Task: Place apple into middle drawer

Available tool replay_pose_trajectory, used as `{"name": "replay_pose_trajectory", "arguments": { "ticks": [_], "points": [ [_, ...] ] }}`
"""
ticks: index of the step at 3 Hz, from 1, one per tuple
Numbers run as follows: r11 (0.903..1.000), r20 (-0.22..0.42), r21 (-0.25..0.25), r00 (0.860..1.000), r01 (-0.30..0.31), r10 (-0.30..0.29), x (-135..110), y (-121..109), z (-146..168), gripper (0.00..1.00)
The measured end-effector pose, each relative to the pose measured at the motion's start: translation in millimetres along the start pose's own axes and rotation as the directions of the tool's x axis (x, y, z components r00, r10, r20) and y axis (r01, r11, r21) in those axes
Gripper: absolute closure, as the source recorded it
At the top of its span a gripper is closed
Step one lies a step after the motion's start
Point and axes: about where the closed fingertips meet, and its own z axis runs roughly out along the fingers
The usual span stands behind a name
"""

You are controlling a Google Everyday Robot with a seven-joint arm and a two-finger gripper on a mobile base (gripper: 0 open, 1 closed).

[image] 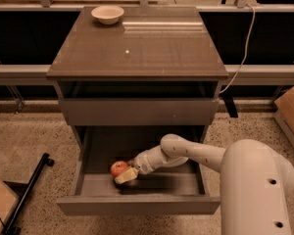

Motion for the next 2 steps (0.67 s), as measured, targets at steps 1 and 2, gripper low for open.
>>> {"name": "replay_pose_trajectory", "arguments": {
  "ticks": [1, 2],
  "points": [
    [0.9998, -0.051, -0.02, 0.999, -0.007, 0.006, 6, 15, 4, 0.0],
    [0.9988, -0.072, -0.036, 0.997, -0.034, 0.032, 12, 25, 9, 0.0]
  ]
}}
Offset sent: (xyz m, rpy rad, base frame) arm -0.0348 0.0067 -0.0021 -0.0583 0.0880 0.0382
